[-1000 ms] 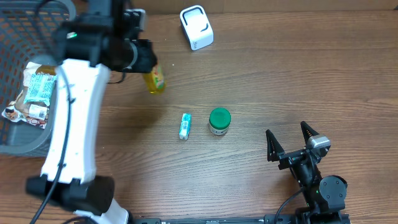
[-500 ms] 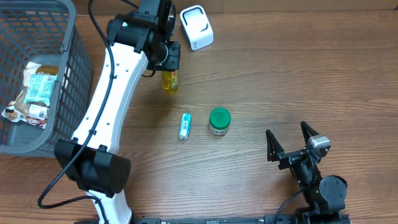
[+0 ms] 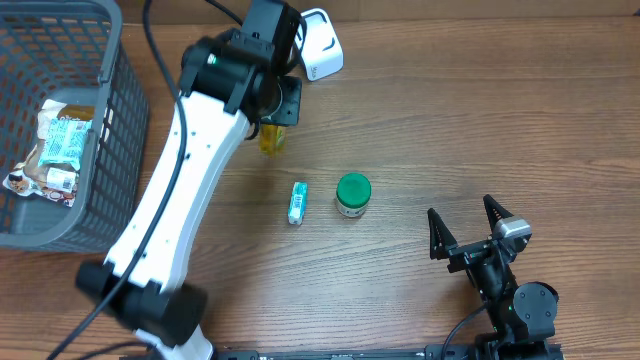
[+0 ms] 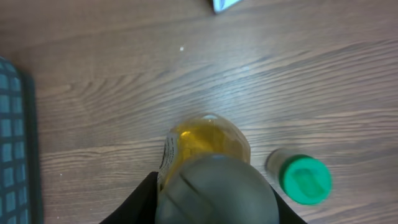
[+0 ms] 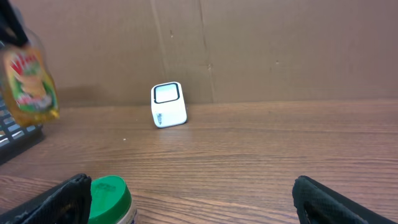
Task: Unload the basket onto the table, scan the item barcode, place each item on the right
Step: 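Hold the bottle in front of the scanner with the left gripper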
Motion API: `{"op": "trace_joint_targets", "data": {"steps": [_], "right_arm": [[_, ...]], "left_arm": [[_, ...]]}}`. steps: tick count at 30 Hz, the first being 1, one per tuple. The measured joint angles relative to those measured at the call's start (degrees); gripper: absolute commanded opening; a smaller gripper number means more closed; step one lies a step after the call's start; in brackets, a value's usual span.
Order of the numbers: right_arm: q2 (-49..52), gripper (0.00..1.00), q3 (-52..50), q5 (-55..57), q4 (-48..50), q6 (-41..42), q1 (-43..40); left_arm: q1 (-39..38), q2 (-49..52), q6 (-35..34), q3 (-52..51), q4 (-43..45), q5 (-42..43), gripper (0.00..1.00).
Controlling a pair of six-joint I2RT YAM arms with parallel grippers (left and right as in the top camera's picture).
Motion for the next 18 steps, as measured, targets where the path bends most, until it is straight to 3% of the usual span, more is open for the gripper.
{"op": "trace_joint_targets", "data": {"steps": [8, 18], "right_arm": [[0.0, 1.0, 0.0, 0.0, 0.0, 0.0, 0.0], [0.0, 1.0, 0.0, 0.0, 0.0, 0.0, 0.0]], "left_arm": [[-0.9, -15.3, -2.7, -18.6, 15.3, -2.1, 0.24], [0.7, -14.0, -4.2, -38.8, 34.6, -2.5, 0.23]]}}
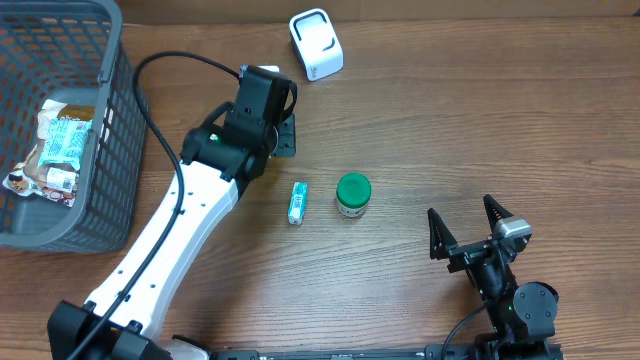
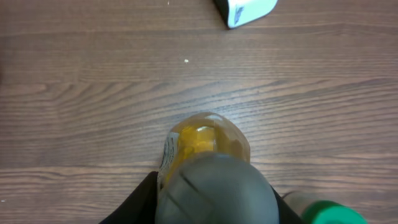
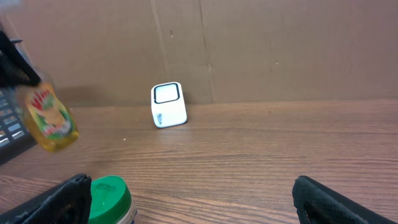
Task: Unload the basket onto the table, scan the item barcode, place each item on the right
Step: 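Hold the bottle in front of the scanner with the left gripper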
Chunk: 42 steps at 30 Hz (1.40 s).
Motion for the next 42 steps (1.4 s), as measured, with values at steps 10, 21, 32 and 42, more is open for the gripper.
{"op": "trace_joint_targets", "data": {"steps": [10, 21, 32, 42], "right_arm": [[0.0, 1.0, 0.0, 0.0, 0.0, 0.0, 0.0], [0.0, 1.0, 0.0, 0.0, 0.0, 0.0, 0.0], [0.0, 1.0, 0.0, 0.0, 0.0, 0.0, 0.0], [0.0, 1.0, 0.0, 0.0, 0.0, 0.0, 0.0]], "left_arm": [[0.5, 0.0, -1.9, -6.5, 7.9, 0.0, 0.24], [2.5, 5.2, -4.3, -7.8, 13.6, -0.2, 0.27], [2.9, 8.4, -6.0, -8.1, 15.1, -0.2, 0.68], [2.9, 8.4, -6.1, -7.6, 13.9, 0.2, 0.87]]}}
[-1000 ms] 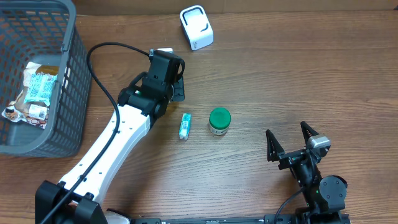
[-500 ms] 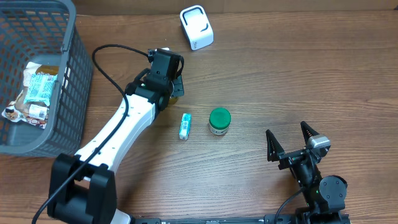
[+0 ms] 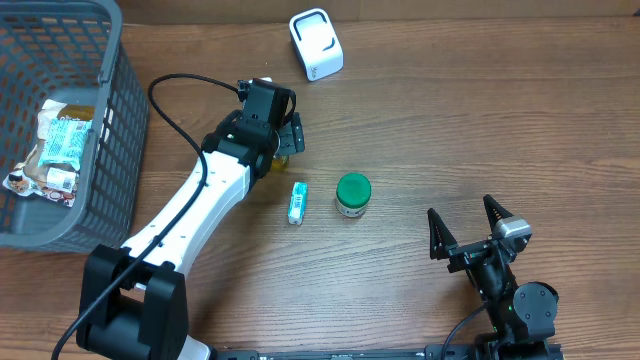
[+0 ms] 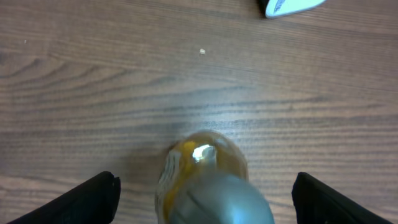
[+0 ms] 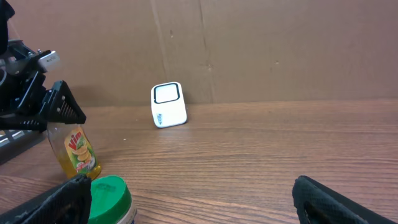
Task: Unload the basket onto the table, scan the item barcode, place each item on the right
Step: 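Hold the bottle in front of the scanner with the left gripper, then stand the bottle upright on the table and open the left gripper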
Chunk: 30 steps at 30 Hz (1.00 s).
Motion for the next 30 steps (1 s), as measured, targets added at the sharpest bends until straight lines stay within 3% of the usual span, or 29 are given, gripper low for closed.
{"op": "trace_joint_targets", "data": {"steps": [5, 14, 17, 23, 30], "right_arm": [[0.0, 1.0, 0.0, 0.0, 0.0, 0.0, 0.0], [0.0, 1.0, 0.0, 0.0, 0.0, 0.0, 0.0], [0.0, 1.0, 0.0, 0.0, 0.0, 0.0, 0.0], [0.0, 1.0, 0.0, 0.0, 0.0, 0.0, 0.0], [0.0, 1.0, 0.0, 0.0, 0.0, 0.0, 0.0]], "left_arm": [[0.0, -0.2, 0.2, 6.2, -8.7, 0.3, 0.88], [0.0, -2.3, 5.5, 27.5, -31.3, 0.2, 0.89], [0.0, -2.8, 8.3, 33.7, -37.2, -0.9, 0.95], [0.0, -4.1, 10.9, 41.1, -41.0, -6.2, 1.0], [0.0, -8.1, 11.8, 42.8, -43.0, -19.8, 1.0]]}}
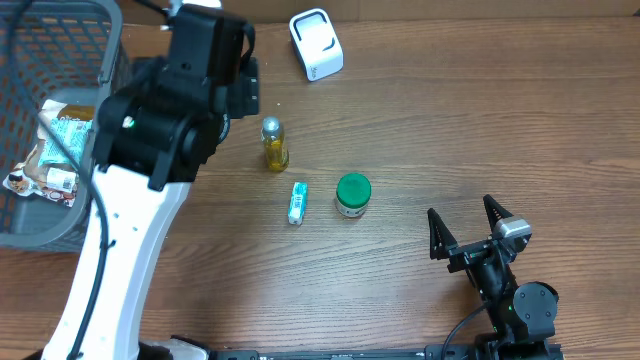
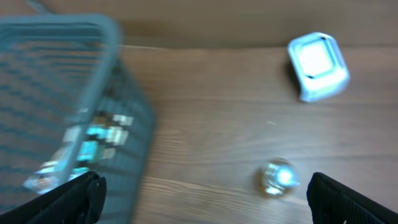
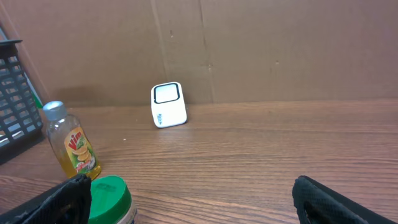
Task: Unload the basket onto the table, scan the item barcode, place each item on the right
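A yellow bottle [image 1: 272, 145] with a silver cap stands upright and alone on the table, seen also as the bottle [image 3: 71, 147] in the right wrist view and from above as the blurred bottle [image 2: 278, 177]. The white scanner [image 1: 316, 43] sits at the back edge. My left gripper [image 1: 247, 88] is raised high, up and to the left of the bottle, open and empty [image 2: 205, 202]. My right gripper [image 1: 468, 232] rests open near the front right, nothing between its fingers [image 3: 193, 199].
A green-lidded jar [image 1: 352, 194] and a small blue-and-white tube [image 1: 297, 202] lie just in front of the bottle. A grey wire basket [image 1: 112, 95] with snack packets stands at the left. A cardboard wall [image 3: 249, 43] backs the table.
My left gripper, which stood open around the bottle on the table, has moved up and away to the left toward the basket. The bottle stays upright. The right arm has not moved.
My left gripper held the yellow bottle in the air near the scanner. Then it held it lower, in front of the scanner. Then the bottle stood on the table with the jaws open around it. Now the gripper is well clear and the bottle stands free.
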Motion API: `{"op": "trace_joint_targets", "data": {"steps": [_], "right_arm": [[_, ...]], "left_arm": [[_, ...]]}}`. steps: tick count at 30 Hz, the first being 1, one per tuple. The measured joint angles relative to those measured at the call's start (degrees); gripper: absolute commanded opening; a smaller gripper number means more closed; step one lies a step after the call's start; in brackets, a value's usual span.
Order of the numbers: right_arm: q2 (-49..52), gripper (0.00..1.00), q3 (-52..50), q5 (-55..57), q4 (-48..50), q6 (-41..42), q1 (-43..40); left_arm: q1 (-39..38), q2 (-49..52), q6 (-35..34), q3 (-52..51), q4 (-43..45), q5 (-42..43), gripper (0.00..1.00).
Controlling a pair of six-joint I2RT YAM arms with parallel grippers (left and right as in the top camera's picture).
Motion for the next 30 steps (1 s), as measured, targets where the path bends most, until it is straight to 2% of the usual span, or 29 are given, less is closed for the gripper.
{"op": "trace_joint_targets", "data": {"steps": [5, 12, 21, 30], "right_arm": [[0.0, 1.0, 0.0, 0.0, 0.0, 0.0, 0.0], [0.0, 1.0, 0.0, 0.0, 0.0, 0.0, 0.0], [0.0, 1.0, 0.0, 0.0, 0.0, 0.0, 0.0], [0.0, 1.0, 0.0, 0.0, 0.0, 0.0, 0.0]], "left_arm": [[0.5, -1.0, 1.7, 0.0, -0.6, -6.6, 0.99], [5.7, -1.0, 4.9, 0.0, 0.9, -8.7, 1.0], [19.9, -1.0, 6.2, 0.0, 5.7, -4.0, 1.0], [37.1, -0.9, 6.4, 0.0, 13.4, 4.7, 0.99]]}}
